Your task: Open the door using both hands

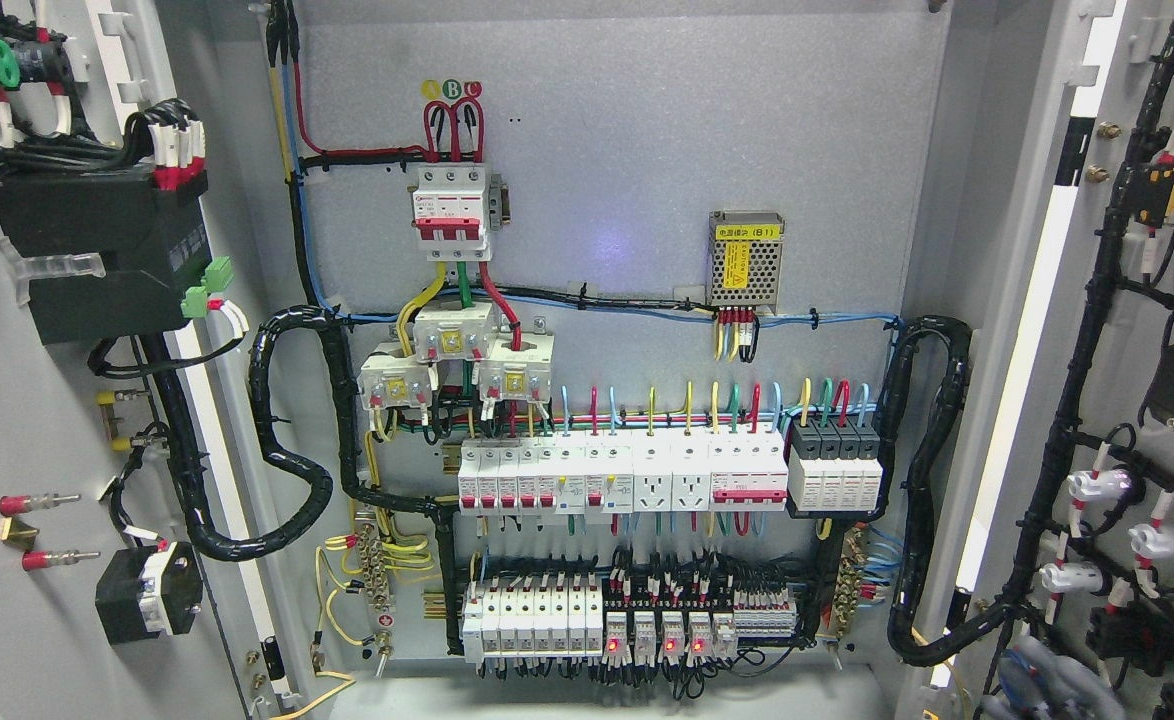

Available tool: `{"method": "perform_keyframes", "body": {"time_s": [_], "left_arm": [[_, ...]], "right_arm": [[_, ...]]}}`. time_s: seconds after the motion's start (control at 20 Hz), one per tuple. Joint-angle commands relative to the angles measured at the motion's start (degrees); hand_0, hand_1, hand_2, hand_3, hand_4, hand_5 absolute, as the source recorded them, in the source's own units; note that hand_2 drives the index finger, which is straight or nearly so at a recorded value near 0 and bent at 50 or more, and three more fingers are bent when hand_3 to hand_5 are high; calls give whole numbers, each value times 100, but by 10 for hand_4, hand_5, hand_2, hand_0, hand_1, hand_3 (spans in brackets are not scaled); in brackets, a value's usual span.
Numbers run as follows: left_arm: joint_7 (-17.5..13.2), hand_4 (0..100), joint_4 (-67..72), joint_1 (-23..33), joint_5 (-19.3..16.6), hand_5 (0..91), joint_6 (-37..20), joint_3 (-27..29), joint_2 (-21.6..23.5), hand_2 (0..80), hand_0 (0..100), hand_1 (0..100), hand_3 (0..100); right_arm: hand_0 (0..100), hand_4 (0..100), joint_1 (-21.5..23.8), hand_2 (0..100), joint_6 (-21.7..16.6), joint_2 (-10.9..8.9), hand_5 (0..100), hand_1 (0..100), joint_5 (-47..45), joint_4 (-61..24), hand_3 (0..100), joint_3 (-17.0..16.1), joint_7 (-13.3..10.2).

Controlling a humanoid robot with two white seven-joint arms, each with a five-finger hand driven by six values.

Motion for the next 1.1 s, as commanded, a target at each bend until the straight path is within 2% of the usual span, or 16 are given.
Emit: {"method": "perform_keyframes", "body": {"time_s": [0.0,0.25,0.6,0.85,1.05], "left_arm": [[-1,0,-13,116,486,0,-16,636,234,0,0,0,0],[-1,0,-4,178,767,0,-16,1023,366,0,0,0,0],[-1,0,-13,178,944,0,-25,1261,559,0,0,0,0],[-1,0,-4,187,979,0,-43,1410,674,0,0,0,0],[-1,0,13,318,1180,0,-43,1656,700,0,0,0,0]], "right_arm": [[191,0,31,0,25,-285,0,0,-200,93,0,-750,-7],[191,0,31,0,25,-285,0,0,-200,128,0,-953,-16],[191,0,31,0,25,-276,0,0,-191,243,0,-1251,-7],[191,0,31,0,25,-294,0,0,-191,260,0,-1365,-7],[191,0,92,0,25,-277,0,0,-200,251,0,-1410,-7]]}}
